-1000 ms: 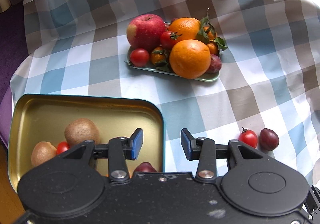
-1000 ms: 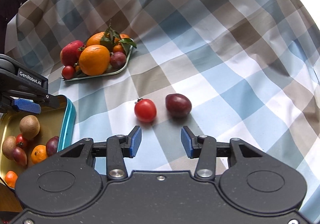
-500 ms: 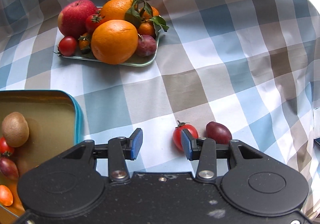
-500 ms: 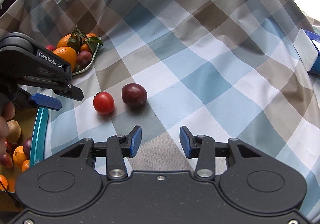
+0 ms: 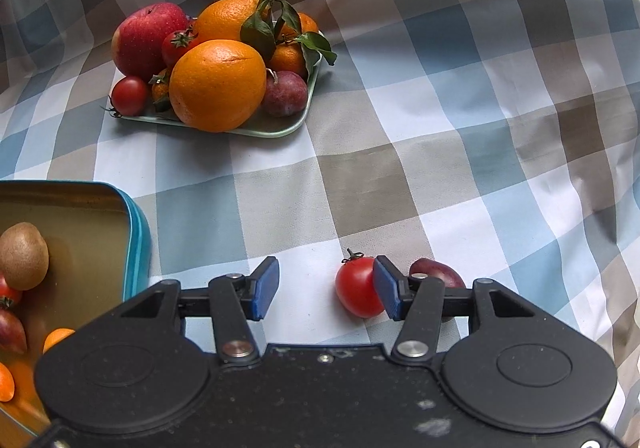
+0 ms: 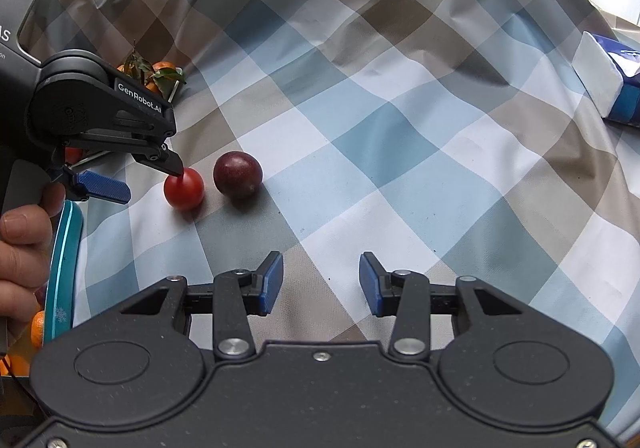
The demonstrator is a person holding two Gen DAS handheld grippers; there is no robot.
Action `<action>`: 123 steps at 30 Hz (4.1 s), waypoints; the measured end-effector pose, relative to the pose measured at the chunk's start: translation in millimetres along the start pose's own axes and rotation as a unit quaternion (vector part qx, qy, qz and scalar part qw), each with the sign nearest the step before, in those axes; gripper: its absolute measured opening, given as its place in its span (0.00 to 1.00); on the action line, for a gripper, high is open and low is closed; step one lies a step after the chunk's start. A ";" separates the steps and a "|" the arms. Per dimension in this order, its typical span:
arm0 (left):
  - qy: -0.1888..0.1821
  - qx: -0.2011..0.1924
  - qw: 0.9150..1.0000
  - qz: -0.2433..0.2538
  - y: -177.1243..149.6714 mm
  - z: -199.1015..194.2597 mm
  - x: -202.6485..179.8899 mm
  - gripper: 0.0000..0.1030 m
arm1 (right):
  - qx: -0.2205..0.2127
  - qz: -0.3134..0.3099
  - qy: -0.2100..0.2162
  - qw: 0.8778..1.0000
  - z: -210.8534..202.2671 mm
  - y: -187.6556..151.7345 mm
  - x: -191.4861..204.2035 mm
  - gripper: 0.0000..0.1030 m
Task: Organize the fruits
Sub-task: 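Close the left gripper on the red tomato while the right tool approaches the dark red plum, then close the right gripper on the dark red plum while the left gripper holds its tomato, then carry the tomato in the left gripper over the tray while the right carries the plum there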
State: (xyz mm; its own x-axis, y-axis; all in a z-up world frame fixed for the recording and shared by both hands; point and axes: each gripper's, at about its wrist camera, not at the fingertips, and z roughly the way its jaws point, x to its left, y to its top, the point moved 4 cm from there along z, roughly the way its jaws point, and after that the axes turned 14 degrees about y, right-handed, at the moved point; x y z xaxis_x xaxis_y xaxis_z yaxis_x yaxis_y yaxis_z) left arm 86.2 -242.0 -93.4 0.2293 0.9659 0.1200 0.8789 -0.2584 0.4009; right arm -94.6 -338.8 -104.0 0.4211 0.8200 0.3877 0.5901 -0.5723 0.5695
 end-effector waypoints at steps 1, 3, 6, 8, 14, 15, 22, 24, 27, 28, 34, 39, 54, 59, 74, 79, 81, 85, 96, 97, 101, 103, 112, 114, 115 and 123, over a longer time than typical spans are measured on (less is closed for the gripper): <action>-0.001 0.003 1.000 -0.004 0.2 0.3 2.0 0.54 | 0.001 0.001 0.000 1.000 0.9 -0.3 -0.2 0.49; -0.005 0.010 1.000 -0.012 1.0 1.8 5.8 0.54 | 0.005 0.002 0.000 1.000 2.5 -1.2 -0.6 0.49; -0.010 0.019 1.000 -0.023 1.2 2.5 9.4 0.54 | 0.007 0.001 -0.001 1.000 3.5 -2.5 -0.6 0.49; -0.014 0.019 1.000 -0.020 0.8 1.7 7.8 0.53 | 0.007 0.000 -0.001 1.000 3.7 -2.3 -0.7 0.49; -0.031 0.014 0.999 0.016 -3.4 1.8 -11.8 0.56 | 0.008 0.001 0.000 1.000 3.1 -2.2 -1.2 0.49; -0.035 0.016 0.999 0.018 -4.2 3.2 -14.1 0.58 | 0.008 0.000 0.000 1.000 3.2 -2.1 -1.0 0.49; -0.045 0.026 0.998 0.019 -6.9 7.4 -18.9 0.58 | 0.007 0.001 -0.002 1.000 3.1 -2.1 -0.9 0.49; -0.057 0.029 0.998 0.014 -7.9 6.9 -18.4 0.48 | 0.006 0.000 -0.005 1.000 3.0 -2.0 -0.6 0.49; -0.086 0.042 0.995 0.010 -8.8 4.3 -20.1 0.28 | 0.005 -0.002 -0.011 1.000 2.8 -1.0 -0.5 0.49; -0.087 0.042 0.995 0.010 -9.3 4.1 -20.0 0.28 | 0.003 -0.002 -0.012 1.000 2.4 -0.4 -0.4 0.49; -0.083 0.069 0.994 -0.030 -6.3 6.7 -0.9 0.27 | -0.006 -0.015 -0.016 1.000 3.0 11.2 5.5 0.49; -0.056 0.082 0.992 -0.079 -1.2 11.4 28.0 0.27 | -0.014 -0.050 -0.013 0.999 8.8 26.4 22.0 0.49; -0.041 0.084 0.991 -0.096 1.1 14.0 41.2 0.32 | 0.011 -0.126 -0.015 0.992 64.5 43.7 60.5 0.49; -0.037 0.076 0.994 -0.070 -0.3 18.5 33.7 0.40 | 0.014 -0.132 -0.023 0.991 74.0 39.9 60.7 0.46; -0.052 0.040 0.996 -0.058 -4.2 0.5 48.0 0.28 | -0.010 -0.164 -0.035 0.986 68.1 26.4 65.6 0.45; -0.042 -0.006 0.995 -0.085 6.1 -27.1 84.0 0.28 | -0.010 -0.148 -0.046 0.988 68.7 28.2 67.9 0.45; -0.019 -0.021 0.995 -0.098 8.6 -34.7 100.5 0.28 | -0.011 -0.121 -0.044 0.992 67.8 30.8 67.6 0.45; 0.018 -0.046 0.991 -0.128 14.9 -50.7 133.7 0.28 | -0.021 -0.089 -0.029 0.995 60.8 36.2 76.9 0.45; 0.109 -0.084 0.980 -0.142 15.1 -61.8 203.1 0.28 | -0.055 -0.124 0.062 0.989 37.3 61.0 145.5 0.45; 0.112 -0.083 0.980 -0.143 14.9 -60.6 207.4 0.28 | -0.055 -0.129 0.069 0.988 37.4 61.3 151.7 0.45; 0.123 -0.083 0.978 -0.149 12.7 -60.0 225.2 0.28 | -0.046 -0.142 0.106 0.983 43.8 60.3 181.3 0.45; 0.125 -0.082 0.977 -0.155 12.1 -59.0 233.7 0.28 | -0.039 -0.150 0.116 0.981 48.0 58.1 193.7 0.45; 0.144 -0.066 0.974 -0.162 4.6 -43.4 264.9 0.28 | -0.015 -0.181 0.135 0.974 61.2 44.0 233.2 0.45; 0.147 -0.063 0.973 -0.164 2.8 -41.1 271.7 0.28 | -0.009 -0.184 0.134 0.974 63.6 41.1 238.9 0.45; 0.148 -0.061 0.973 -0.165 1.7 -39.9 274.9 0.28 | -0.006 -0.186 0.135 0.973 65.0 39.5 242.7 0.45; 0.144 -0.049 0.975 -0.163 -6.0 -30.8 291.6 0.28 | 0.006 -0.209 0.139 0.968 73.3 29.0 269.3 0.45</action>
State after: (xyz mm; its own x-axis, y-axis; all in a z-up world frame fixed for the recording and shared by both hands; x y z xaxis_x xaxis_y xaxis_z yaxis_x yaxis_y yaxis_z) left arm 135.0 40.8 -32.8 -0.1959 0.9565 0.2164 0.8380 0.0487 0.5434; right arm 86.4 -135.4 -36.2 -0.0569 0.9498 0.3076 0.6781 -0.1894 0.7102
